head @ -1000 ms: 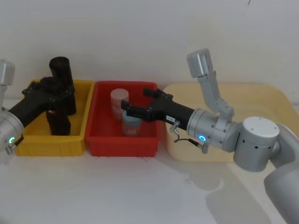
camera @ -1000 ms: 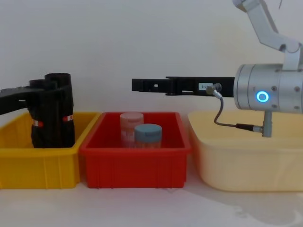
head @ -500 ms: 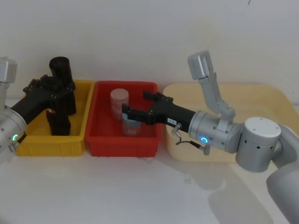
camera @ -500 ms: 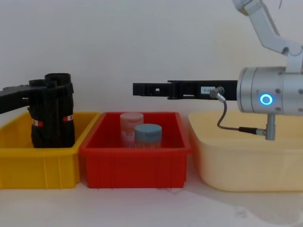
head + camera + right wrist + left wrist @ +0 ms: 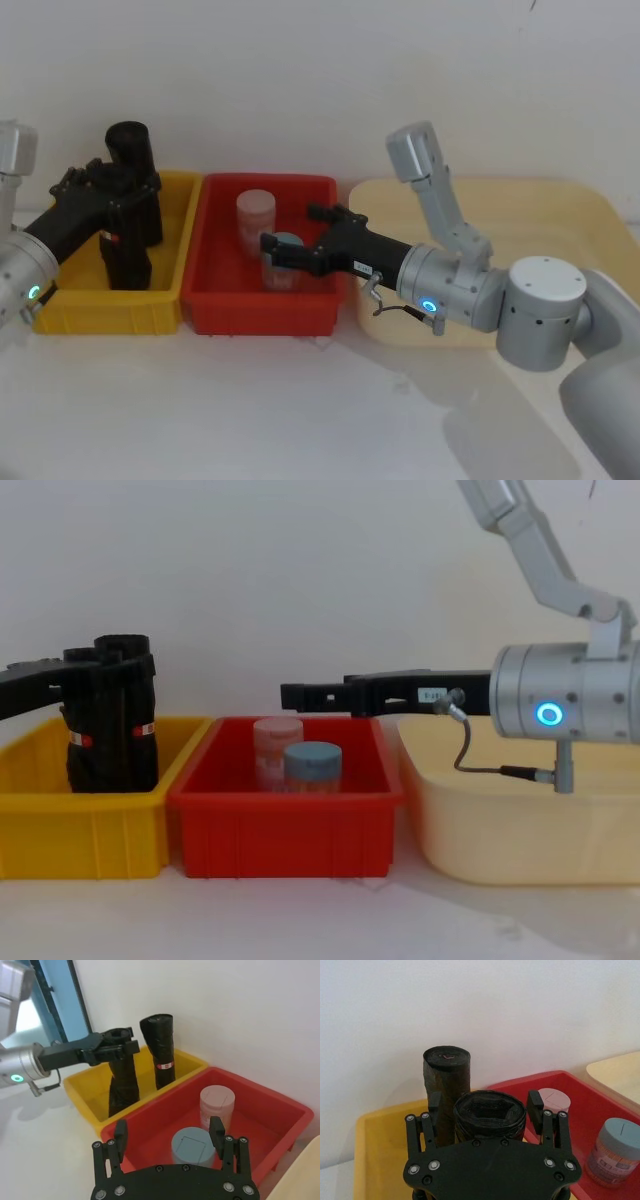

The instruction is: Pick up the garbage bag with the one hand and transfer it to the other hand.

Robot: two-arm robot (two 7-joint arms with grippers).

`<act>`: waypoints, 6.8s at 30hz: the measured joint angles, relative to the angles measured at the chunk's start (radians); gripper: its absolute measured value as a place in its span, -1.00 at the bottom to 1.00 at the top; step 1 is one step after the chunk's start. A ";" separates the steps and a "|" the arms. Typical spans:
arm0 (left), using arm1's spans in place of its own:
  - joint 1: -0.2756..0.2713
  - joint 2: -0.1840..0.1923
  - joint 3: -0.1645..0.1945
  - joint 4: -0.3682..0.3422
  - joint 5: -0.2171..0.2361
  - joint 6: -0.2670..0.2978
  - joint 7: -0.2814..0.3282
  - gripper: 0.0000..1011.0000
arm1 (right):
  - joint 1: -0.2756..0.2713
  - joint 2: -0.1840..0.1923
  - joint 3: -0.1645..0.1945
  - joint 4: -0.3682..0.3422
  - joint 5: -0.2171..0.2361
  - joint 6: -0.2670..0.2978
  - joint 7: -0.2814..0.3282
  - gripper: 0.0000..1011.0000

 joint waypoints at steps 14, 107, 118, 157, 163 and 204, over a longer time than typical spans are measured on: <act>-0.001 -0.002 0.000 0.002 0.002 0.000 0.003 0.98 | 0.044 -0.031 -0.031 0.087 -0.064 -0.045 -0.017 0.98; -0.002 -0.002 0.000 0.002 0.002 0.000 0.004 0.02 | 0.165 -0.122 -0.082 0.330 -0.173 0.003 0.031 0.31; -0.002 -0.002 0.000 0.002 0.002 0.000 0.004 -0.14 | 0.165 -0.122 -0.082 0.330 -0.174 0.004 0.031 0.31; -0.007 0.015 -0.038 -0.150 -0.050 -0.007 -0.011 -0.28 | 0.140 -0.051 -0.017 0.139 -0.145 -0.047 0.066 0.31; -0.039 0.011 -0.047 -0.166 -0.067 -0.009 -0.006 -0.28 | 0.131 0.004 0.018 0.027 -0.142 -0.030 0.037 0.31; -0.288 -0.210 0.126 0.047 -0.254 0.095 -0.228 -0.28 | -0.115 0.288 0.229 -0.317 -0.124 0.053 -0.072 0.31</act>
